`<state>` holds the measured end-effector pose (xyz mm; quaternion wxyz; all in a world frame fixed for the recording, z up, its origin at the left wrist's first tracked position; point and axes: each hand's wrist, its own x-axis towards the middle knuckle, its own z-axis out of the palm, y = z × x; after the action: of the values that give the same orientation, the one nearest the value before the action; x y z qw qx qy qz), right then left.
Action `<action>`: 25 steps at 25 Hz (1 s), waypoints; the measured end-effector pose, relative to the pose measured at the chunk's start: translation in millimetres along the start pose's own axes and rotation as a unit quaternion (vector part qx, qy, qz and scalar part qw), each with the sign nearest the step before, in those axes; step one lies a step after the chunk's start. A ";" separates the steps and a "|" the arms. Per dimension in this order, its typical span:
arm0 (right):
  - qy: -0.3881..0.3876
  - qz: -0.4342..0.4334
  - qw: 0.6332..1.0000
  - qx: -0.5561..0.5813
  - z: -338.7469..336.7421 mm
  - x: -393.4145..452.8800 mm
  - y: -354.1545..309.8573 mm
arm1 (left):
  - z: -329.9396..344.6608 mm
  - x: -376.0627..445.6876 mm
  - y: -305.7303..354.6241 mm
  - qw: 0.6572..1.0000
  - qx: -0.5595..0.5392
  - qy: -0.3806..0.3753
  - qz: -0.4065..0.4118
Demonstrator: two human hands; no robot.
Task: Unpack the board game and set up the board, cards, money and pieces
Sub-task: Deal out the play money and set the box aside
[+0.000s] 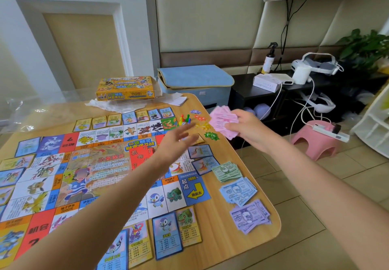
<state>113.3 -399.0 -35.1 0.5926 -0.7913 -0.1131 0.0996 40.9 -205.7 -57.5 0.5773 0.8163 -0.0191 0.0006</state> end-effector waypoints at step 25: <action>0.023 -0.017 0.945 -0.327 55.3 202.6 33.1 | -114.2 119.9 -21.6 0.920 -0.370 0.069 -0.110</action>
<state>292.6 -297.2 -87.0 0.3053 -0.9416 -0.1394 0.0286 163.8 -94.6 -36.9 0.8343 0.5397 0.1114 -0.0139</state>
